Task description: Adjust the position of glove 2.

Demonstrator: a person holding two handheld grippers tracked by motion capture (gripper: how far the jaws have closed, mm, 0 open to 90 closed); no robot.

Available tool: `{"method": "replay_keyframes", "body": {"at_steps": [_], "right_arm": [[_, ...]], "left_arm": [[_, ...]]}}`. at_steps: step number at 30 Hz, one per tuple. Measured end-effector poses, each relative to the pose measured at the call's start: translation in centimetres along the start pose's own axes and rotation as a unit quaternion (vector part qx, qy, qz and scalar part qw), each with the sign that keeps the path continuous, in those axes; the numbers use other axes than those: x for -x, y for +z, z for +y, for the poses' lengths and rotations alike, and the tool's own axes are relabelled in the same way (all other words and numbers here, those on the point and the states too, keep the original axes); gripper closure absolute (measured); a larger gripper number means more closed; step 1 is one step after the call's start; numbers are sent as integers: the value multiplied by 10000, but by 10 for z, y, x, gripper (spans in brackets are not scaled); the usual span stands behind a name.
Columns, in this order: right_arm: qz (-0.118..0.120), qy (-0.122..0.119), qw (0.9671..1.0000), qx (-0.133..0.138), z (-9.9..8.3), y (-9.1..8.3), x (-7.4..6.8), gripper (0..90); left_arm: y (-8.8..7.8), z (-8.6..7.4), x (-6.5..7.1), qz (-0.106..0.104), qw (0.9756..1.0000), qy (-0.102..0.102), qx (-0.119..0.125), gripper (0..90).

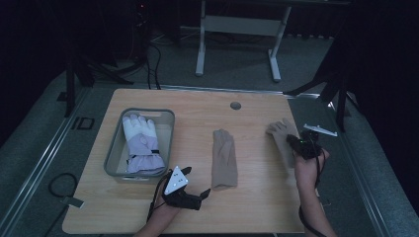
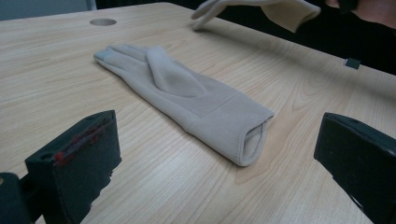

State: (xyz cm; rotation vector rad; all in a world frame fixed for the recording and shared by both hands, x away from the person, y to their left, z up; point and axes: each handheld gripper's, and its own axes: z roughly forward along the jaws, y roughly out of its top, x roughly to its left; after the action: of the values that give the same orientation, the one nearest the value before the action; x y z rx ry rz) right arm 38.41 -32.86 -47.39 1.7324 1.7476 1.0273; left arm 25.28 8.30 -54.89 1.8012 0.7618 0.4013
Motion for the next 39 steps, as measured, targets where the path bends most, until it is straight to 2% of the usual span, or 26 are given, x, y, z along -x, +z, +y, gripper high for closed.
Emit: {"method": "replay_keyframes", "body": {"at_steps": [2,6,8,9,13,15,17,22,25,26,28,30,31,32,33,34,36,39], "right_arm": [[-101,-64,9999,-50,-10,-4,-1,841],[-87,-22,9996,-279,-32,0,-1,832],[68,72,9992,-387,-41,4,3,821],[25,49,9990,-441,-46,7,4,821],[-58,-291,9970,-712,-61,19,2,819],[-56,-306,9966,-759,-66,23,3,817],[-55,-370,9962,-790,-69,25,3,809],[109,-245,9971,-716,-67,22,8,756],[324,-158,9978,-559,-62,13,16,635],[453,-223,9974,-522,-61,10,18,589],[376,-441,9973,-450,-59,7,20,520],[481,-687,9953,-484,-57,5,20,464],[517,-790,9946,-430,-57,4,20,448],[517,-790,9946,-430,-57,4,20,448],[564,-913,9931,-478,-57,5,19,408],[625,-1016,9917,-472,-57,6,19,386],[834,-1041,9895,-561,-55,8,20,356],[869,-1259,9871,-471,-52,11,19,353]], "left_arm": [[0,0,0,-1,10000,12,26,5],[-1,0,1,-24,10000,37,45,5],[-1,0,1,-64,9999,28,76,5],[0,-1,1,-85,9999,29,74,5],[0,-1,0,-78,9999,25,58,5],[0,-1,0,-77,9999,26,62,5],[0,-1,0,-81,9999,31,55,5],[0,-1,1,-108,9999,44,46,5],[0,-1,0,-130,9999,51,38,5],[0,-1,0,-131,9999,48,38,5],[0,-1,0,-145,9999,37,40,5],[0,-1,0,-158,9999,35,59,5],[0,-1,1,-158,9998,47,58,5],[0,-1,1,-158,9998,47,58,5],[0,-1,0,-169,9998,33,58,5],[0,-1,0,-174,9998,28,53,5],[0,-1,0,-175,9998,23,52,5],[0,-1,0,-185,9998,22,40,5]]}}
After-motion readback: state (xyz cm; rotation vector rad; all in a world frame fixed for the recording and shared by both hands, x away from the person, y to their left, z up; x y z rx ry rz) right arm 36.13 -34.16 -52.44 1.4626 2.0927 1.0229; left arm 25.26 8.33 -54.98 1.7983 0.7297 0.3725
